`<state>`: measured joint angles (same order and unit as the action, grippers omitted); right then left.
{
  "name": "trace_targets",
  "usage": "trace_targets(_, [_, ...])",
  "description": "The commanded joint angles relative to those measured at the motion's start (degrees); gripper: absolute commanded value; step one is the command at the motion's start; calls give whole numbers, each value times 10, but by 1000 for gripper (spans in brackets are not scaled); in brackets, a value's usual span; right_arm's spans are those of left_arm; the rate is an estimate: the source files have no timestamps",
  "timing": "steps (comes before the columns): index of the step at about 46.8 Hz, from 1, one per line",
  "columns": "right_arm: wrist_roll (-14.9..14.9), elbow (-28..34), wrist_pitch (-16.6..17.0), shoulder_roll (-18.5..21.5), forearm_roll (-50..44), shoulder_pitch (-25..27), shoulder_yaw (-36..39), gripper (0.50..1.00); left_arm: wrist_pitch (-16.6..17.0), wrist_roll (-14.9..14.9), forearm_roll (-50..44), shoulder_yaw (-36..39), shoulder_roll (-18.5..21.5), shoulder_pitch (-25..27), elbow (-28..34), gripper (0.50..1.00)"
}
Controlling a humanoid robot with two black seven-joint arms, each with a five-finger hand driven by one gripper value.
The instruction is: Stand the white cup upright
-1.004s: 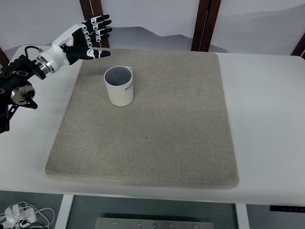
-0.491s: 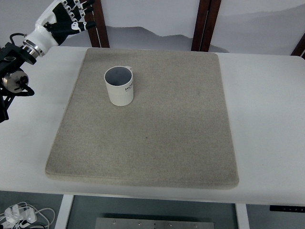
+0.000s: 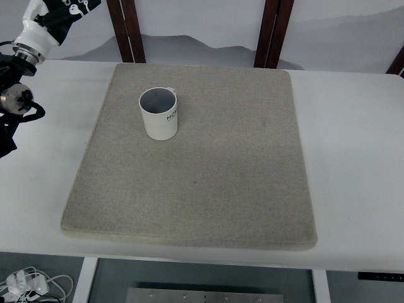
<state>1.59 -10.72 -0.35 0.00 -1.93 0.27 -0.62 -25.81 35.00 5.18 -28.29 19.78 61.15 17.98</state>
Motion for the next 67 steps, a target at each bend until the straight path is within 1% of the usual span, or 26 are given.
trace_targets(1, [0, 0, 0, 0, 0, 0, 0, 952, 9, -12, -43, -1, -6, -5, 0, 996])
trace_targets(3, [0, 0, 0, 0, 0, 0, 0, 952, 15, -30, -62, -1, -7, -5, -3, 996])
trace_targets(6, [0, 0, 0, 0, 0, 0, 0, 952, 37, -57, -86, 0, -13, -5, -8, 994])
trace_targets(12, [0, 0, 0, 0, 0, 0, 1, 952, 77, -122, -102, -2, -30, -5, -20, 992])
trace_targets(15, [0, 0, 0, 0, 0, 0, 1, 952, 89, -145, -111, -6, -39, -4, -22, 994])
trace_targets(18, [0, 0, 0, 0, 0, 0, 0, 952, 93, -166, -133, -23, -40, -4, -24, 994])
trace_targets(23, [0, 0, 0, 0, 0, 0, 0, 952, 104, -229, -162, -43, -48, -4, -34, 994])
trace_targets(26, [0, 0, 0, 0, 0, 0, 2, 952, 113, -251, -177, -55, -59, -4, -43, 994])
trace_targets(32, [0, 0, 0, 0, 1, 0, 2, 952, 115, -284, -191, -67, -62, -6, -47, 996])
trace_targets(38, [0, 0, 1, 0, 0, 0, 2, 952, 97, -285, -209, -71, -64, -15, -44, 996])
trace_targets(45, [0, 0, 3, 0, 1, 0, 1, 952, 49, -278, -236, -99, -64, -22, -48, 996])
trace_targets(52, [0, -1, 4, 0, 1, 0, 3, 952, 25, -272, -237, -146, -64, -34, -48, 999])
trace_targets(57, [0, 0, 4, 0, 1, 0, 3, 952, 17, -272, -237, -176, -65, -41, -49, 996])
trace_targets(67, [0, 0, 5, 0, 1, 0, 3, 952, 17, -267, -237, -180, -76, -43, -49, 996])
